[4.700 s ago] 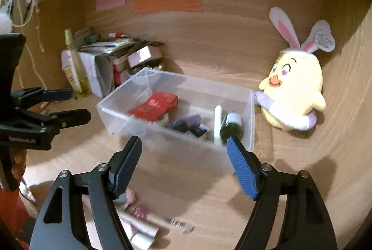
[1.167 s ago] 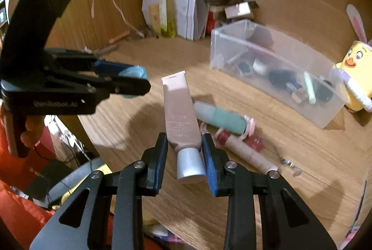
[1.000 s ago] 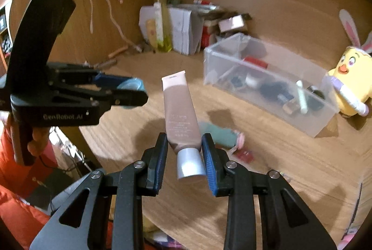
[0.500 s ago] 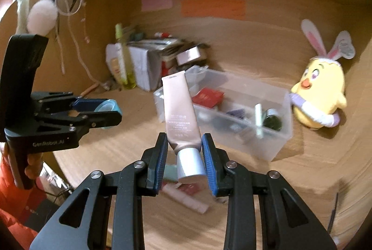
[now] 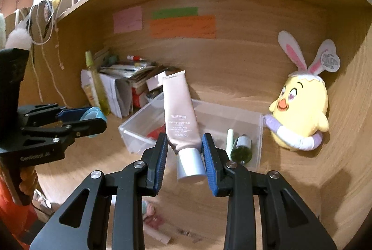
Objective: Organize objects
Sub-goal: 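Carry the tape roll and beige tube over the clear bin and release both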
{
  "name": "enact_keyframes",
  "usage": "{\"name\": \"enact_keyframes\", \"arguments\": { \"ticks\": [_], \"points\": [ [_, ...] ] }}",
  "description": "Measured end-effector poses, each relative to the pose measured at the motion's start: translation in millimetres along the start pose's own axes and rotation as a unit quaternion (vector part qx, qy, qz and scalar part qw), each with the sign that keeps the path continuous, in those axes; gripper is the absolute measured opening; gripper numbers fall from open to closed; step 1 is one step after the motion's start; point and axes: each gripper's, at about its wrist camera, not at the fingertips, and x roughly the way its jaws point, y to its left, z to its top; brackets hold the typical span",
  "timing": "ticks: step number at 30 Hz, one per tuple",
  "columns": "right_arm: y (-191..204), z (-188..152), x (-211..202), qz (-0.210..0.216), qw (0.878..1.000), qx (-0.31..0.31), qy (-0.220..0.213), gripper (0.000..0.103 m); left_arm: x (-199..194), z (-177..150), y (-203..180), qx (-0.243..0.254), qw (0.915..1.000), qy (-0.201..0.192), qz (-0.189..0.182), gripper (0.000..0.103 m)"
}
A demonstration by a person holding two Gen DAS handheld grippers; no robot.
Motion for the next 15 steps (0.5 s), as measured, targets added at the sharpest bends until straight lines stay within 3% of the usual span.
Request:
{"name": "enact_keyframes", "arguments": {
  "ticks": [15],
  "points": [
    [-20,33,54,-0.010,1.000,0.009,0.020,0.028,56,31,9,-0.011,0.9998,0.017,0.008,0.038]
  ]
}}
